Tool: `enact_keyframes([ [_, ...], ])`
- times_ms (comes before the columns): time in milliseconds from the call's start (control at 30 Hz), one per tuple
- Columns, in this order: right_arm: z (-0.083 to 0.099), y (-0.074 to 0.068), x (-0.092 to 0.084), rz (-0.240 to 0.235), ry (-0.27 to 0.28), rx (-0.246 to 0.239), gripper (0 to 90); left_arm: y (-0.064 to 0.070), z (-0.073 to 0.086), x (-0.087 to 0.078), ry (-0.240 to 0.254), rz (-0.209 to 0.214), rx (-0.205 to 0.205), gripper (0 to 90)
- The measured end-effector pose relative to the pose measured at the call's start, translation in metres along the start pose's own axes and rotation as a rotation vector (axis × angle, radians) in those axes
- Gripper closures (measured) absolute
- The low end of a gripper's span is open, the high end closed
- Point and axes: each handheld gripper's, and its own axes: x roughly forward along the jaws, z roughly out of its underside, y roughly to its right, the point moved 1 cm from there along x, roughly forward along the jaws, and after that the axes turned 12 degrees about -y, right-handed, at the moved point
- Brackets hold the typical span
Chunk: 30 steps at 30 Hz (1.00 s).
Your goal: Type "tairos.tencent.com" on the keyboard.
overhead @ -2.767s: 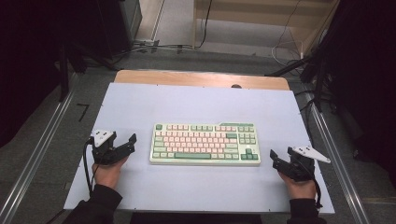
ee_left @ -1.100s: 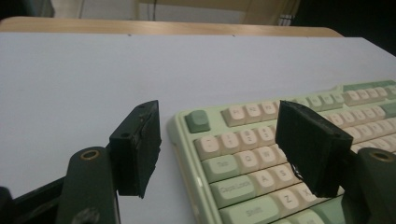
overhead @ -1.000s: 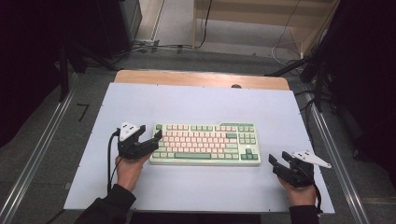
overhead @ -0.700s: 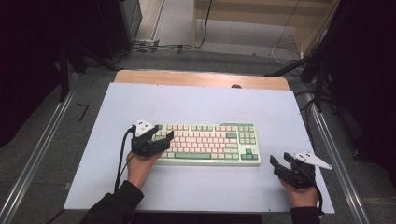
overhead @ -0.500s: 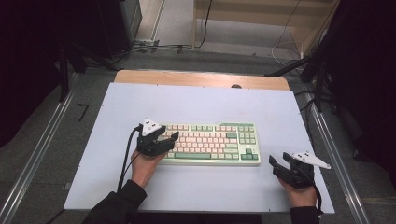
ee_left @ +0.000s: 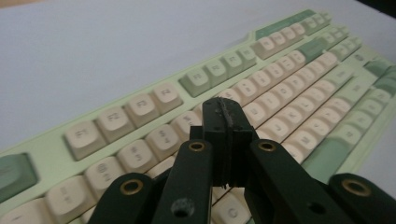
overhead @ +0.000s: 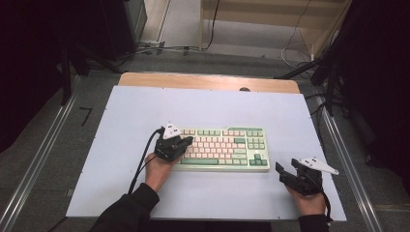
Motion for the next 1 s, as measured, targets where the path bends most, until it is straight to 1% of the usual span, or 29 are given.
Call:
enact_keyframes([
  [67, 0.001, 0.0, -0.001, 0.004, -0.004, 0.007, 29.7, 0.001, -0.001, 0.002, -0.005, -0.002, -0.001, 90.0],
  [100, 0.002, 0.0, -0.001, 0.005, -0.002, 0.008, 29.3, 0.001, -0.001, 0.005, -0.024, 0.003, -0.005, 90.0],
  [200, 0.004, 0.001, -0.003, 0.009, 0.0, 0.014, 28.4, 0.002, -0.003, 0.007, -0.034, 0.011, -0.011, 90.0],
  [233, 0.004, 0.001, -0.003, 0.009, 0.0, 0.014, 28.4, 0.002, -0.003, 0.007, -0.034, 0.011, -0.011, 90.0],
  [300, 0.006, 0.003, -0.004, 0.013, -0.002, 0.023, 28.2, 0.004, -0.004, 0.011, -0.055, 0.008, -0.004, 90.0],
  [333, 0.006, 0.003, -0.004, 0.014, -0.003, 0.028, 28.0, 0.004, -0.004, 0.011, -0.055, 0.008, -0.004, 90.0],
  [367, 0.006, 0.004, -0.004, 0.015, -0.002, 0.026, 28.0, 0.005, -0.005, 0.014, -0.074, -0.003, 0.005, 90.0],
  [500, 0.008, 0.005, -0.005, 0.017, -0.002, 0.034, 27.9, 0.006, -0.005, 0.016, -0.082, -0.018, 0.007, 90.0],
  [633, 0.008, 0.006, -0.006, 0.021, -0.002, 0.032, 27.7, 0.008, -0.006, 0.017, -0.082, -0.036, 0.014, 90.0],
  [700, 0.008, 0.005, -0.005, 0.019, -0.002, 0.034, 27.7, 0.009, -0.006, 0.018, -0.096, -0.042, 0.02, 90.0],
  [767, 0.008, 0.005, -0.005, 0.019, -0.003, 0.036, 27.7, 0.009, -0.006, 0.018, -0.094, -0.057, 0.023, 90.0],
  [933, 0.007, 0.005, -0.005, 0.017, -0.003, 0.033, 27.7, 0.008, -0.006, 0.018, -0.103, -0.063, 0.022, 90.0],
  [967, 0.007, 0.005, -0.005, 0.018, -0.002, 0.032, 27.7, 0.008, -0.005, 0.02, -0.116, -0.065, 0.024, 90.0],
  [1000, 0.007, 0.005, -0.005, 0.018, -0.003, 0.031, 27.7, 0.008, -0.005, 0.02, -0.116, -0.065, 0.024, 90.0],
])
